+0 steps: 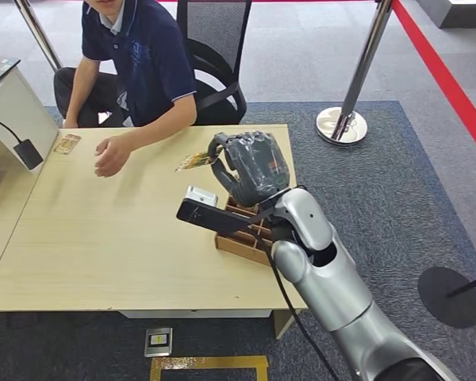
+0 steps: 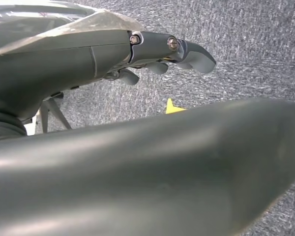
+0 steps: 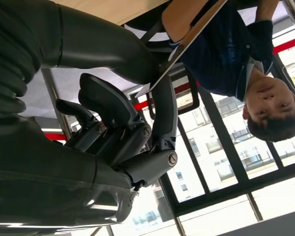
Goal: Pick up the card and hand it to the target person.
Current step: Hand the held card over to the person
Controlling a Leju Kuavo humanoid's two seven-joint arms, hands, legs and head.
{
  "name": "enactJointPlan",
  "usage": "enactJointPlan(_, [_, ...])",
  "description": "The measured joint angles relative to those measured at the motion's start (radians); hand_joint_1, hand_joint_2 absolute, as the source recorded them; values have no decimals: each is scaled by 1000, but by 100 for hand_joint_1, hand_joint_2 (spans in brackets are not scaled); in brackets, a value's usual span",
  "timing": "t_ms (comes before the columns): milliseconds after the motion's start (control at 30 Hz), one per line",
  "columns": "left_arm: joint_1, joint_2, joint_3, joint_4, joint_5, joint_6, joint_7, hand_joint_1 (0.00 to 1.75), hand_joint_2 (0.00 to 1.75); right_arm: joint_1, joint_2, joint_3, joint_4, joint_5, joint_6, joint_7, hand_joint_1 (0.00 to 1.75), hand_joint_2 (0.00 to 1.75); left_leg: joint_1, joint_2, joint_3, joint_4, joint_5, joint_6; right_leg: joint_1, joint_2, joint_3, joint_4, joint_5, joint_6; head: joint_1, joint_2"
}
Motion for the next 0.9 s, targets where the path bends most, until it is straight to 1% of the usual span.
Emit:
enactJointPlan(267, [-4,-4,5,0,-3,0,7,0,0,-126,123,62,201,21,0,73,175,175,0,0,0,0,0,-1,0,0,-1,1,0,-1,0,0])
enactJointPlan(433, [-5,-5,6,0,-9,0,23,0,0,-196,180,75,336,37,-10,129,175,175,0,0,-1,0,0,-1,0,0,-2,1,0,-1,0,0])
enactJointPlan(633, [-7,-6,6,0,-12,0,35,0,0,-254,213,125,454,1,-17,214,175,175,0,0,-1,0,0,-1,0,0,-2,1,0,-1,0,0])
enactJointPlan(833, [-8,-8,5,0,-26,-1,31,0,0,-284,222,179,547,-26,-40,246,175,175,0,0,-1,0,0,-1,0,0,-2,1,0,-1,0,0])
enactJointPlan(867, [-8,-9,5,0,-30,-2,31,0,0,-285,223,183,559,-29,-46,246,171,175,0,0,-1,0,0,-1,0,0,-2,1,0,-1,0,0])
enactJointPlan(900, [-8,-9,5,0,-32,-3,31,0,0,-285,223,184,569,-32,-52,243,142,175,0,0,-1,0,0,-1,0,0,-2,1,0,-1,0,0])
